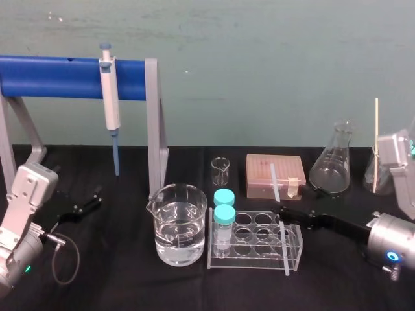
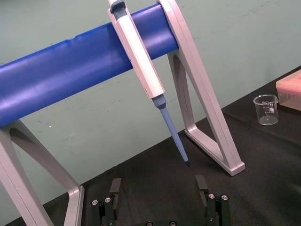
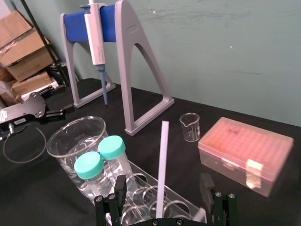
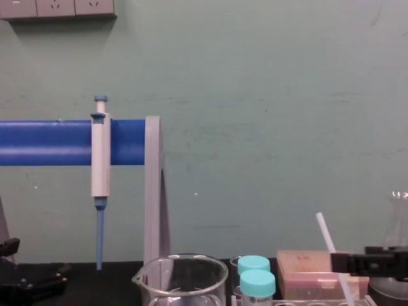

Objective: Pick up the stirring rod with one hand, then place it down.

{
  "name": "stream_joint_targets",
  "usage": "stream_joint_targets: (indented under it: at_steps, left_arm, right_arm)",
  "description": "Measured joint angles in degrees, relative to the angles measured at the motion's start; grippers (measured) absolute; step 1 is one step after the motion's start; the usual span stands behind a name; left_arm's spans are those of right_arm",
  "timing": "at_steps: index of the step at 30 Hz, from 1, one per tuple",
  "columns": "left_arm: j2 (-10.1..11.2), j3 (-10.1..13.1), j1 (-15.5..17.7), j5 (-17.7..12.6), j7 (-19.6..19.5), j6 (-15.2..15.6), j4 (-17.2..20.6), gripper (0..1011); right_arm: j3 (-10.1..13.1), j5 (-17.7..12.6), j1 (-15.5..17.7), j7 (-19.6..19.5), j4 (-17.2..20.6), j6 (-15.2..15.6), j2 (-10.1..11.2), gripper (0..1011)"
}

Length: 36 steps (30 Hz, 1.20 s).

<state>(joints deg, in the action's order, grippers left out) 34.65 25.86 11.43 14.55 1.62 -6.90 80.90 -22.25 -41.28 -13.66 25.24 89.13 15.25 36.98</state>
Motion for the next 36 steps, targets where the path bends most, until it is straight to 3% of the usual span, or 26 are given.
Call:
stream_joint_targets:
  at_steps: [12, 23, 34, 36]
  left_arm:
    - [0.0, 0.0, 0.0, 0.0, 0.0, 0.0, 0.0, 1000]
    - [0.0, 0.0, 0.0, 0.0, 0.0, 0.0, 0.0, 1000]
    - [0.0, 0.0, 0.0, 0.0, 0.0, 0.0, 0.0, 1000]
    - [0.0, 0.0, 0.0, 0.0, 0.0, 0.0, 0.0, 1000]
  right_arm:
    - [-2.86, 4.34, -3.07, -1.8, -1.77, -0.9, -2.28, 1000]
    - [-2.71, 3.93, -2.98, -1.76, -1.78, -0.91, -2.19, 993]
    - [-2.61, 3.6, -2.89, -1.69, -1.74, -0.9, -2.13, 734]
    - [-2.59, 3.58, -2.89, -1.68, -1.73, -0.9, -2.13, 628]
